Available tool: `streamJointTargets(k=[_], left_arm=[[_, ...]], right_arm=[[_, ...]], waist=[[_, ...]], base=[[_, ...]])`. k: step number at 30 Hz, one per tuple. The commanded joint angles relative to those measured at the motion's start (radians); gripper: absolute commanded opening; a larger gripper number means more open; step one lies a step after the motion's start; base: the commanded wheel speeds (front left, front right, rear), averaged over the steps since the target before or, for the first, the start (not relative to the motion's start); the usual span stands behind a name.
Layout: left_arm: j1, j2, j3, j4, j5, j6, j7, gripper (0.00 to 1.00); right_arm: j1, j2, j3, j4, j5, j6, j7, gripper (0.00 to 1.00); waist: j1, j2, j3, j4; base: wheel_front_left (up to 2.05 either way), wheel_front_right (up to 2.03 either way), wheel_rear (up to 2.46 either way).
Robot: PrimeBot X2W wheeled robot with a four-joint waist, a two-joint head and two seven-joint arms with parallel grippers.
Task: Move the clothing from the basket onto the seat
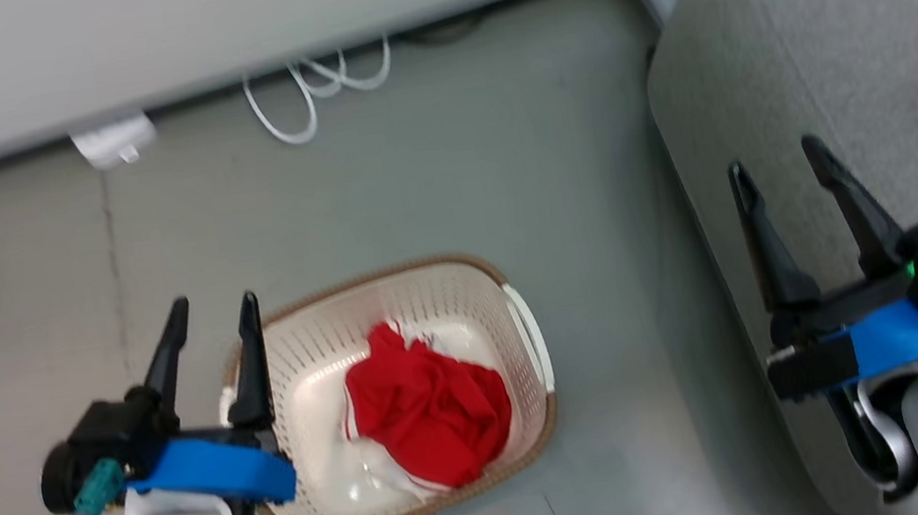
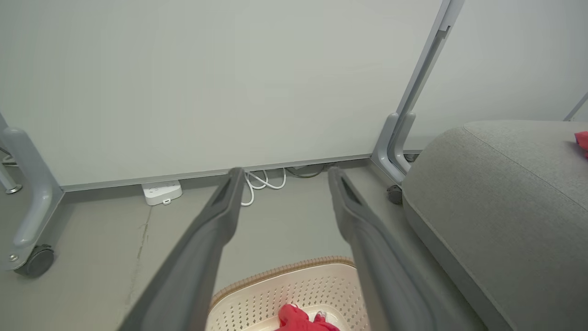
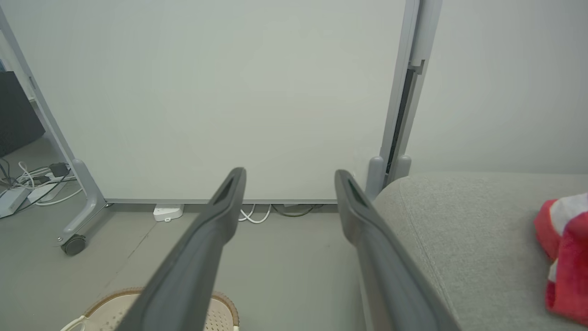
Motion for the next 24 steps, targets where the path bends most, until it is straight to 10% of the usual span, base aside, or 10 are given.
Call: streamJointTargets(k=[1, 24], left_arm=[[-0.04, 0.017, -0.003, 0.009, 0.008, -0.003, -0.003, 1.0], [-0.406, 0.199, -0.175, 0.491, 0.026, -0.004, 0.052, 1.0]], right_arm=[[-0.043, -0.001, 0.011, -0.003, -0.003, 0.0, -0.014, 1.0], [-0.31, 0.087, 0.2, 0.158, 0.046, 0.0, -0.144, 1.0]], waist=[[-0.0002, -0.0001, 0.176, -0.067], [-0.0002, -0.0001, 0.544, -0.291]], base=[[0.0, 0.0, 0.0], [0.0, 0.0, 0.0]])
